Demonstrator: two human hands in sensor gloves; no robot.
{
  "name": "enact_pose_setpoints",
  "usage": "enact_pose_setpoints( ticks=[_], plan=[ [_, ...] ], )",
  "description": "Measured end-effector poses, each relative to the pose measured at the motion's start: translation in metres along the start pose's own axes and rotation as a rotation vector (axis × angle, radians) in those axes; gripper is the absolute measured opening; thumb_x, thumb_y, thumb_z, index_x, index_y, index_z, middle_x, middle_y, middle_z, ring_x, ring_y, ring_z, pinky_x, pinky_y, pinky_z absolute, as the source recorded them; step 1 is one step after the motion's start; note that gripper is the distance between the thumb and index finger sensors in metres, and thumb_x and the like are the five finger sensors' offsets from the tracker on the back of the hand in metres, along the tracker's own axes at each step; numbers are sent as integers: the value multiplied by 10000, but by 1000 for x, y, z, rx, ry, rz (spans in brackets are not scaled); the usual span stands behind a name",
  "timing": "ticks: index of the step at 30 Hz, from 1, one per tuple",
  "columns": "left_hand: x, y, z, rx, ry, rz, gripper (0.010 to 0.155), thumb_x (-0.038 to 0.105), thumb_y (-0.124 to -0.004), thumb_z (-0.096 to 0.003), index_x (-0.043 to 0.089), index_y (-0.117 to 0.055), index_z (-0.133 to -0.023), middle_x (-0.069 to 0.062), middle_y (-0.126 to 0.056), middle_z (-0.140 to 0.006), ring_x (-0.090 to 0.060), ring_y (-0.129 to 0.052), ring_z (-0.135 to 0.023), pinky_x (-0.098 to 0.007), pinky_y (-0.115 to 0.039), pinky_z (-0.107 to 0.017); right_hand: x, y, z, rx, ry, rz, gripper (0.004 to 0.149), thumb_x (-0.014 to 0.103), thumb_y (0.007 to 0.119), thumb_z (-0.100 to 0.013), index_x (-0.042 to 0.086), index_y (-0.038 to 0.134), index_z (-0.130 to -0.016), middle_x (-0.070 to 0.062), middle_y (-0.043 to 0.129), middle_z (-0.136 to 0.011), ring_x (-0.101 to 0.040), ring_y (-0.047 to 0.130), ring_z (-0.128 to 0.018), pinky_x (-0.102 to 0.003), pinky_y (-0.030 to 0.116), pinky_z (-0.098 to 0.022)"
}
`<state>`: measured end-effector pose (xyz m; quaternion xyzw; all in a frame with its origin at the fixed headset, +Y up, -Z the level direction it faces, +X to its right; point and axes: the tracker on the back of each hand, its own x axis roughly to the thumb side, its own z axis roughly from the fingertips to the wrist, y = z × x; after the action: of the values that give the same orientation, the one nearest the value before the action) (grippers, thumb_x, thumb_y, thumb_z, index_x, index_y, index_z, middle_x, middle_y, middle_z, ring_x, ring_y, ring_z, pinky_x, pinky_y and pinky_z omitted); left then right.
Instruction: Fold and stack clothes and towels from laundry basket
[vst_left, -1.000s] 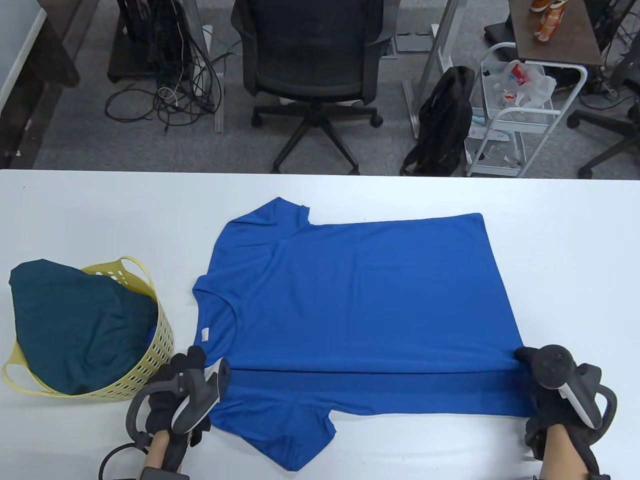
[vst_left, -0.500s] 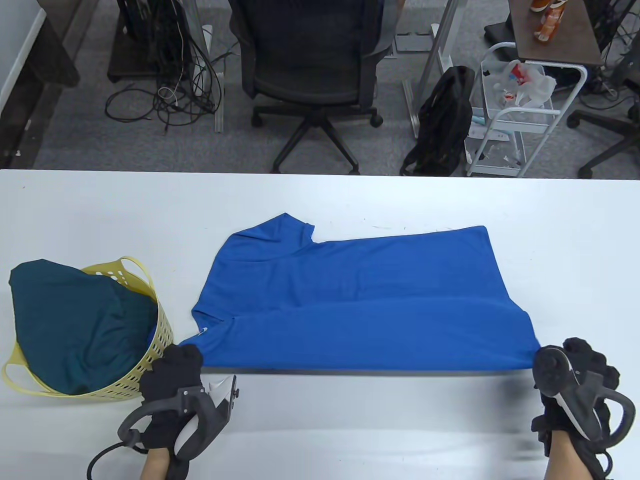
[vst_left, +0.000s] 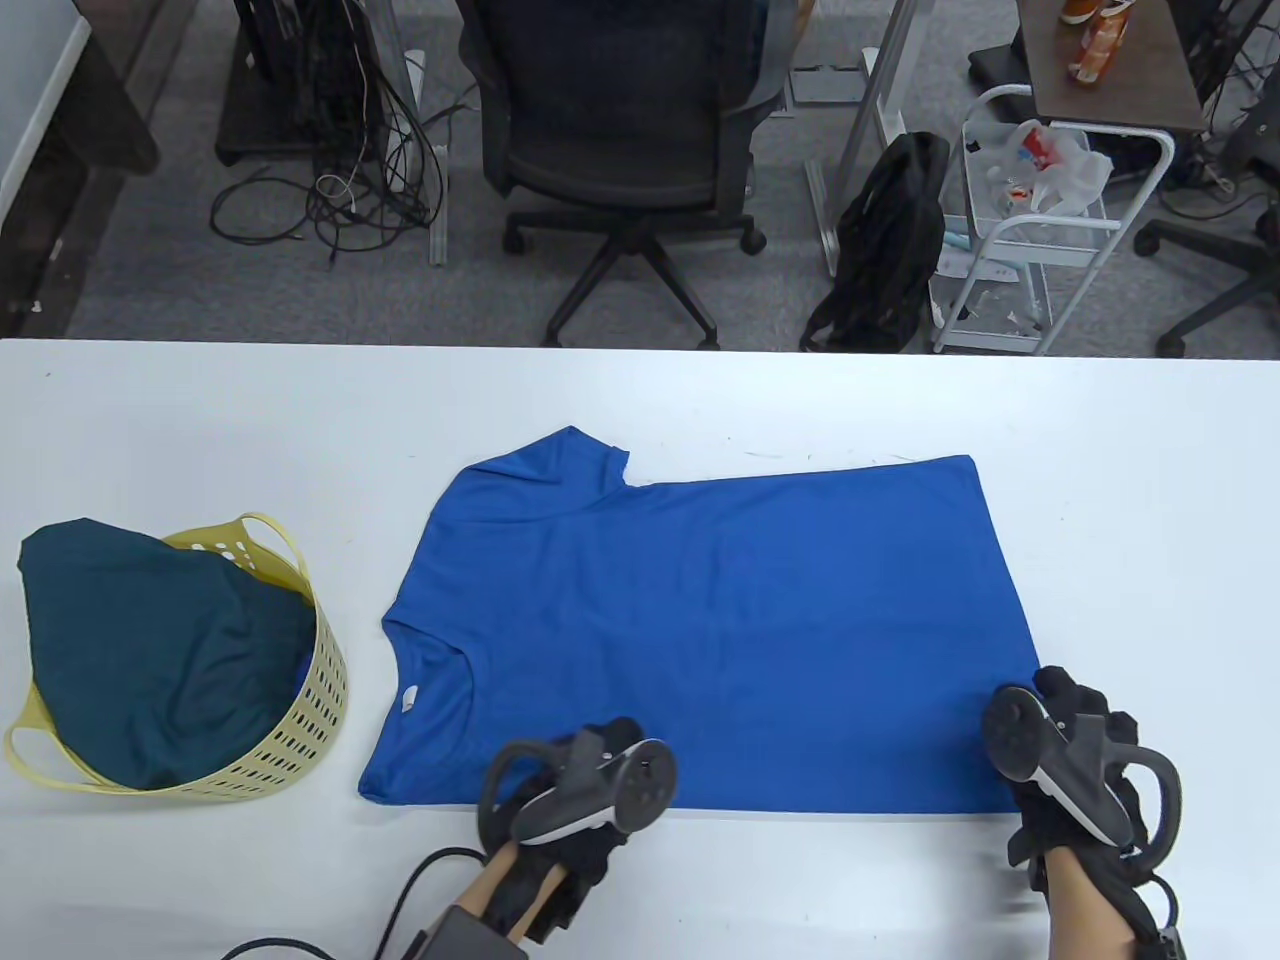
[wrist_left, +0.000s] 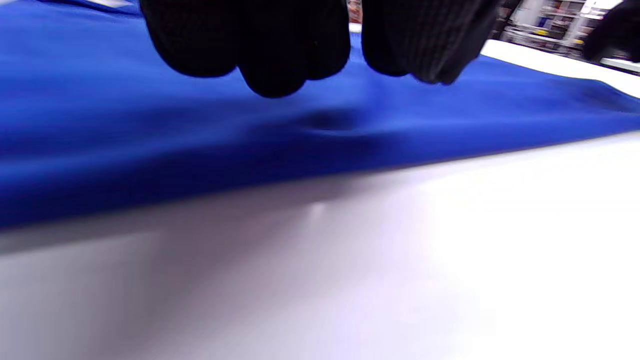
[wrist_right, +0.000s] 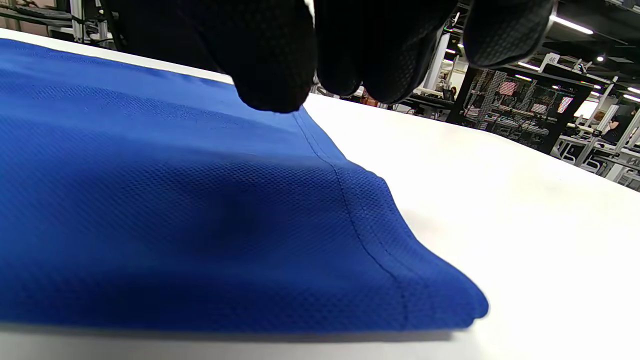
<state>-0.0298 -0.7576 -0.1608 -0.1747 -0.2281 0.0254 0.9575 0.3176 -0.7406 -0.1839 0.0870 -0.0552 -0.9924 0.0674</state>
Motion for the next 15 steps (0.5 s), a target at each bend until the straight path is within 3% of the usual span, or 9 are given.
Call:
enact_pose_setpoints(
  ticks=[3,6,10,12,15],
  plan=[
    [26,-11,-20,-93,11,-134,637,509,-820,-501,319,-634,-1080,-133,-624,-1180,-388,-729,-1005,-560,-698,-732,-3,2,1,0,0,-37,452,171,800,-560,191,742,-1008,-207,602,-1155,-451,651,-1006,-731,544,-709],
    [36,-15,-20,-55,-2,-284,681,514,-868,-468,295,-626,-1067,-128,-636,-1167,-372,-775,-979,-566,-728,-719,-4,3,1,-2,2,-46,456,178,801,-561,189,737,-1012,-207,600,-1156,-453,652,-1004,-730,545,-709],
    [35,-19,-18,86,11,-314,479,486,-817,-530,354,-704,-976,-75,-734,-1099,-321,-855,-914,-533,-768,-693,-4,3,-1,-9,0,-60,452,182,798,-563,184,738,-1012,-205,604,-1152,-447,657,-1002,-727,548,-709],
    [27,-4,-15,104,31,-235,463,485,-787,-553,371,-676,-988,-31,-773,-1091,-286,-882,-932,-518,-784,-688,-4,3,-1,-19,-6,-67,449,186,797,-564,184,740,-1009,-200,610,-1150,-448,660,-999,-726,550,-708],
    [11,55,-7,270,53,2,446,467,-781,-576,356,-674,-994,-34,-804,-1065,-281,-903,-898,-503,-793,-672,-5,2,-1,-31,-11,-98,444,192,795,-566,183,743,-1006,-199,616,-1147,-443,668,-996,-722,556,-708]
  ],
)
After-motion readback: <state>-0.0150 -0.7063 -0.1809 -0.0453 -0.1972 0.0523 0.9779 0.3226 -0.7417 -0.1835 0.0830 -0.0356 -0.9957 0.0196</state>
